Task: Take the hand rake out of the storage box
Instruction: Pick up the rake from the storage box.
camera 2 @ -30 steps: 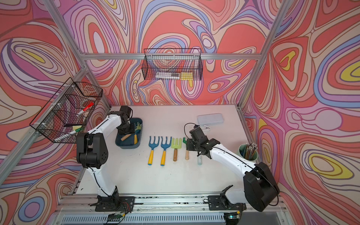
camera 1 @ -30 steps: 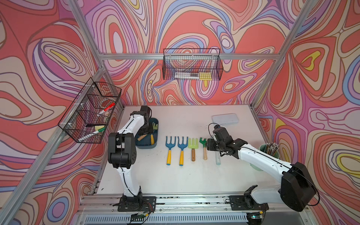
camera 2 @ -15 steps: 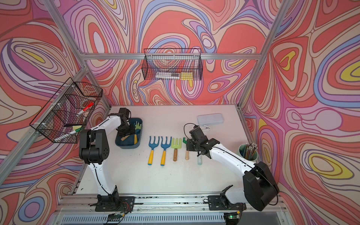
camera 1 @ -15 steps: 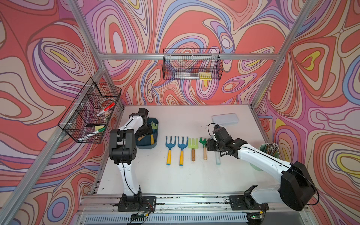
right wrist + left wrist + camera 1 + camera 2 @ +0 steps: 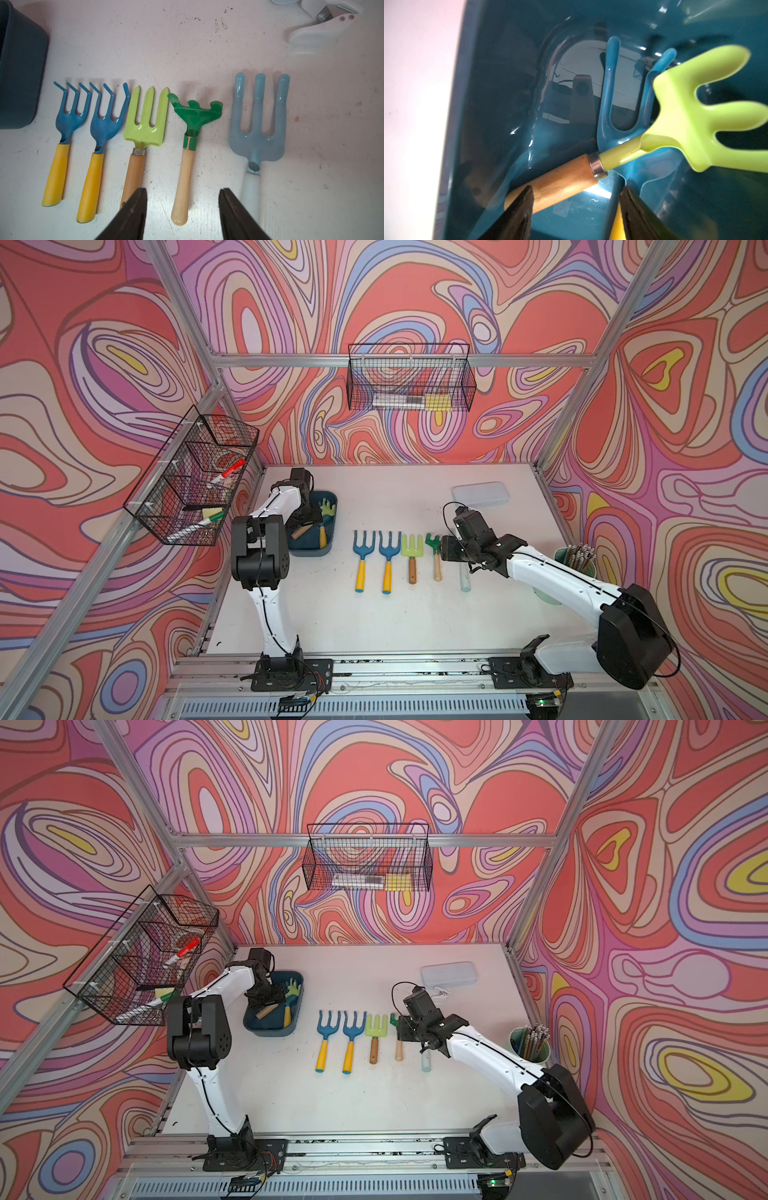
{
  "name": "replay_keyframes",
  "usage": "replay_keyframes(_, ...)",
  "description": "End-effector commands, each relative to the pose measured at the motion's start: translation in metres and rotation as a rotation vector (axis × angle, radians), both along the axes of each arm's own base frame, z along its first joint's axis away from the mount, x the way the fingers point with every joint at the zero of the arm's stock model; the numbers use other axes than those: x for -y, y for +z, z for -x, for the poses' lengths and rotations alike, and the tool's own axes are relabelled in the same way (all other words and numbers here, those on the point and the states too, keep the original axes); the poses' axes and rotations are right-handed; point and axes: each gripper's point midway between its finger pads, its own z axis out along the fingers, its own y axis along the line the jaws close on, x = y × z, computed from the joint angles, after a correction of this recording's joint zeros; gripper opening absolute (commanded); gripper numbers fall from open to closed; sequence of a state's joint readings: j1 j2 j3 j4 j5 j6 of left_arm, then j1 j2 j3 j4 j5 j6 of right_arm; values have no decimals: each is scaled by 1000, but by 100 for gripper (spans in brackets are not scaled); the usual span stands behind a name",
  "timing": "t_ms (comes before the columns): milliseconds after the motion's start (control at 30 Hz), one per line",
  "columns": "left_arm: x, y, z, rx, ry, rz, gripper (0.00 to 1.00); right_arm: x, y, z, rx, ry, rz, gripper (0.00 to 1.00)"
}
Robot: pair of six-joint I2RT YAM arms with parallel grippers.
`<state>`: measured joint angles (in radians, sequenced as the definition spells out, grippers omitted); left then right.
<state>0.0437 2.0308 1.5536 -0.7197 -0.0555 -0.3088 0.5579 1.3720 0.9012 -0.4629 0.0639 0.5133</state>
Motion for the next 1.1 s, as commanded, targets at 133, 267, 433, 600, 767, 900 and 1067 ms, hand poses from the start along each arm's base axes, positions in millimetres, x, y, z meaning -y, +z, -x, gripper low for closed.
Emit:
replay_keyframes(133,-5,3,-5,-18,-16,-29,71,-4,0,-3,6,7,1,57)
replay_keyframes(267,-2,-9,-6,-28,-45,-18,74,-5,1,-4,5,13,8,57)
replay_keyframes(433,7,-21,-7,-24,-81,31,75,-3,1,-4,7,10,13,57)
replay_keyframes(600,8,-35,-4,-39,-96,33,75,-5,-2,-5,1,12,11,57)
replay_keyframes(767,6,-47,0,-59,-88,15,72,-5,-2,-5,1,14,11,57)
replay_keyframes(900,9,-48,2,-57,-73,43,57,-6,-5,-4,-4,16,11,57)
replay_keyframes(1067,13,-32,11,-20,-53,68,48,-6,-13,-2,-22,16,4,57)
